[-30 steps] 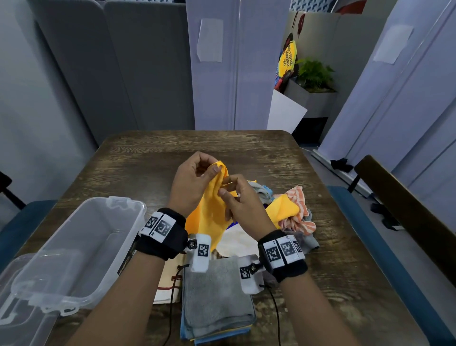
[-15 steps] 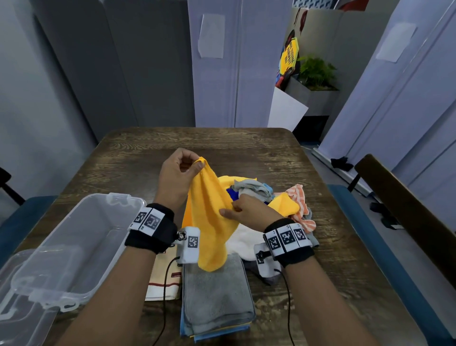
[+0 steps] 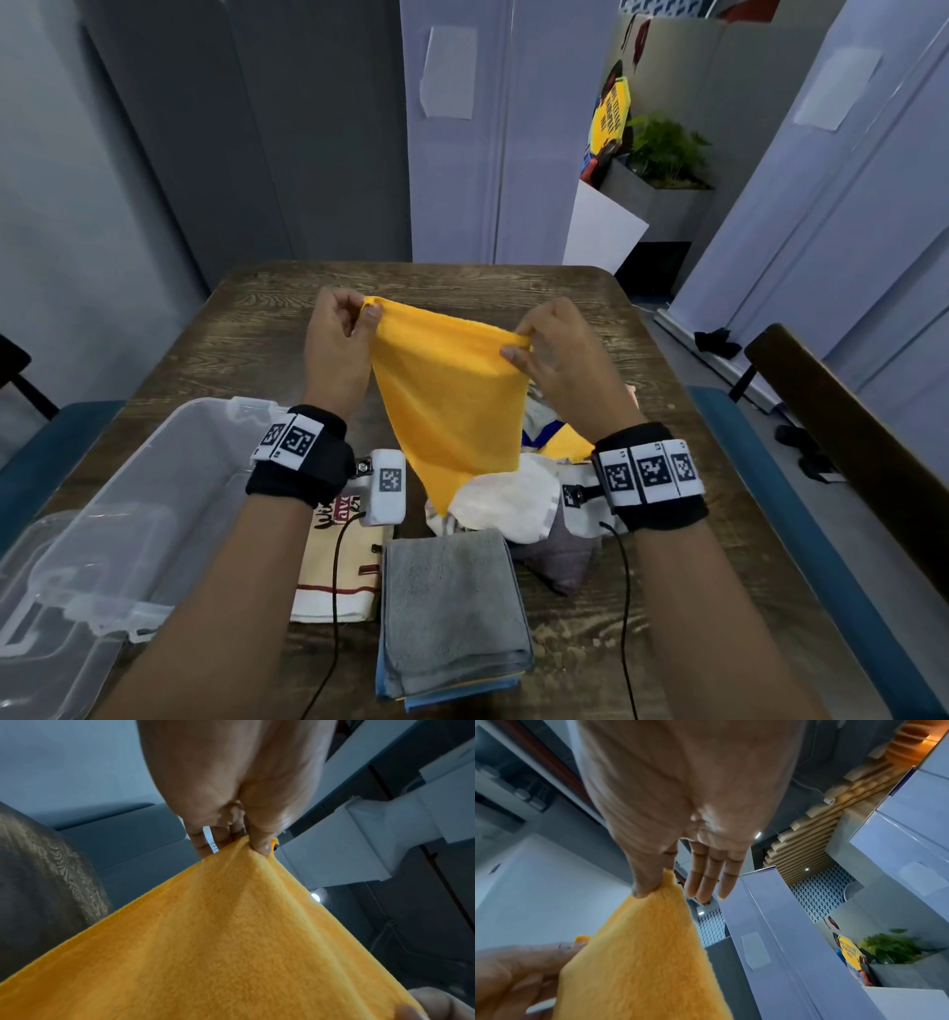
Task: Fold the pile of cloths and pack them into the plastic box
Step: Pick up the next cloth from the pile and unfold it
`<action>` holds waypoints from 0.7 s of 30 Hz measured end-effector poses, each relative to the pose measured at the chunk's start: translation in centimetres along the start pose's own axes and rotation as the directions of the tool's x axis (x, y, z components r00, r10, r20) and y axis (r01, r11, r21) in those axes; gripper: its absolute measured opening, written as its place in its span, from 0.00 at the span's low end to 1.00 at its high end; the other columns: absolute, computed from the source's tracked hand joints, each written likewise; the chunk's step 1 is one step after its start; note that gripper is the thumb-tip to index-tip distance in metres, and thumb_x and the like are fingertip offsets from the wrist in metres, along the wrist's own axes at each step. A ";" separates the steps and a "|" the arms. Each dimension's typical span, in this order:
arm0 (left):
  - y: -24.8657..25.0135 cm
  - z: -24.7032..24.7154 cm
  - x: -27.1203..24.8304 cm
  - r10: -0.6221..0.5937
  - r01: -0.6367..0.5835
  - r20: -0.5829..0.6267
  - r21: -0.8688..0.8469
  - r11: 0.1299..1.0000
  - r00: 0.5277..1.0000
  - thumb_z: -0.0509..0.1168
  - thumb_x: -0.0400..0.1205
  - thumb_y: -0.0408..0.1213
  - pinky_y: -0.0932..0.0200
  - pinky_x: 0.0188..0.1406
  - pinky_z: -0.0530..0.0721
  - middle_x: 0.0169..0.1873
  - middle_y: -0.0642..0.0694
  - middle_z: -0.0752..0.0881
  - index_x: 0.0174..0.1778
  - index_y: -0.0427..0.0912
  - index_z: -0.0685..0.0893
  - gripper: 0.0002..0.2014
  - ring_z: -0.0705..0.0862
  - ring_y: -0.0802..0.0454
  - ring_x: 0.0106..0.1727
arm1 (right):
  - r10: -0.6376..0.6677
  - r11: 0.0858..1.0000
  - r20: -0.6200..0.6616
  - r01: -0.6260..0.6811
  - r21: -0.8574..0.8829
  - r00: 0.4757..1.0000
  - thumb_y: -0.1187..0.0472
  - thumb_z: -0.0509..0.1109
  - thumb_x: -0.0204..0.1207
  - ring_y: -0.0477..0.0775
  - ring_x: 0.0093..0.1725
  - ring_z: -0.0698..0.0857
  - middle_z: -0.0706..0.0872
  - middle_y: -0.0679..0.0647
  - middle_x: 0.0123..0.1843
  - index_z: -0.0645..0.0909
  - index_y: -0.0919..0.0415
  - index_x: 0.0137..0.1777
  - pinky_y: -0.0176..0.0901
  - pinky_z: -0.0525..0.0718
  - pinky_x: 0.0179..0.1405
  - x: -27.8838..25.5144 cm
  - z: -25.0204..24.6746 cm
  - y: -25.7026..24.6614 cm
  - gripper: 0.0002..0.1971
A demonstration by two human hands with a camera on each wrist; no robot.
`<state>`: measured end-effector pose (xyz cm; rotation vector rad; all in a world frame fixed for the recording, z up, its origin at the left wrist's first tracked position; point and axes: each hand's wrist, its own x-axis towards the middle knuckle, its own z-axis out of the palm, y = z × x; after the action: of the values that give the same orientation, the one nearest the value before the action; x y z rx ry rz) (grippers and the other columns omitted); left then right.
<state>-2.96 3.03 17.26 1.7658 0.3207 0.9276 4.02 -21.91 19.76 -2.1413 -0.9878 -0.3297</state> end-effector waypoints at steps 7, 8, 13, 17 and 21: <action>2.0 0.2 -0.3 0.013 -0.001 0.093 -0.128 0.992 0.996 0.66 0.87 0.40 0.56 0.46 0.80 0.44 0.48 0.82 0.55 0.42 0.76 0.07 0.80 0.60 0.42 | 0.149 0.957 -0.091 -0.120 0.263 0.985 0.63 0.71 0.83 0.41 0.34 0.73 0.74 0.45 0.38 0.69 0.50 0.51 0.41 0.75 0.35 0.5 -1.0 -0.4 0.12; 2.2 0.3 -0.3 0.013 -0.001 0.086 -0.132 0.991 0.996 0.66 0.87 0.40 0.58 0.45 0.79 0.43 0.49 0.82 0.55 0.42 0.76 0.07 0.79 0.62 0.41 | 0.165 0.938 -0.089 -0.128 0.323 0.982 0.63 0.71 0.83 0.44 0.35 0.74 0.75 0.47 0.38 0.69 0.51 0.54 0.46 0.76 0.36 0.4 -0.9 -0.3 0.12; 2.3 0.5 -0.9 -0.005 0.018 0.109 -0.113 0.993 0.994 0.62 0.89 0.42 0.64 0.38 0.75 0.42 0.48 0.78 0.57 0.44 0.74 0.07 0.74 0.60 0.38 | 0.241 0.736 -0.067 -0.137 0.663 0.968 0.69 0.70 0.83 0.53 0.40 0.86 0.87 0.61 0.41 0.70 0.58 0.70 0.49 0.88 0.40 0.0 -1.0 -0.4 0.19; 2.0 1.0 -1.8 -0.018 0.025 0.095 -0.070 0.997 0.995 0.61 0.90 0.39 0.69 0.40 0.75 0.43 0.51 0.76 0.57 0.42 0.72 0.06 0.73 0.60 0.40 | 0.257 0.747 -0.038 -0.173 0.642 0.966 0.67 0.70 0.84 0.45 0.42 0.88 0.90 0.46 0.40 0.76 0.64 0.64 0.40 0.86 0.42 -0.1 -0.9 0.0 0.11; 0.8 1.1 -2.0 -0.079 0.076 0.058 0.057 0.995 0.995 0.60 0.89 0.32 0.65 0.46 0.78 0.45 0.56 0.78 0.63 0.43 0.73 0.08 0.77 0.68 0.39 | 0.280 0.709 0.030 -0.228 0.667 0.960 0.62 0.70 0.84 0.56 0.43 0.87 0.90 0.59 0.44 0.82 0.61 0.54 0.56 0.87 0.44 -0.2 -0.1 -0.1 0.04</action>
<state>-3.64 0.68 16.99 1.8149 0.3764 0.8158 3.84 -22.04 19.77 -1.5487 -0.6158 0.0875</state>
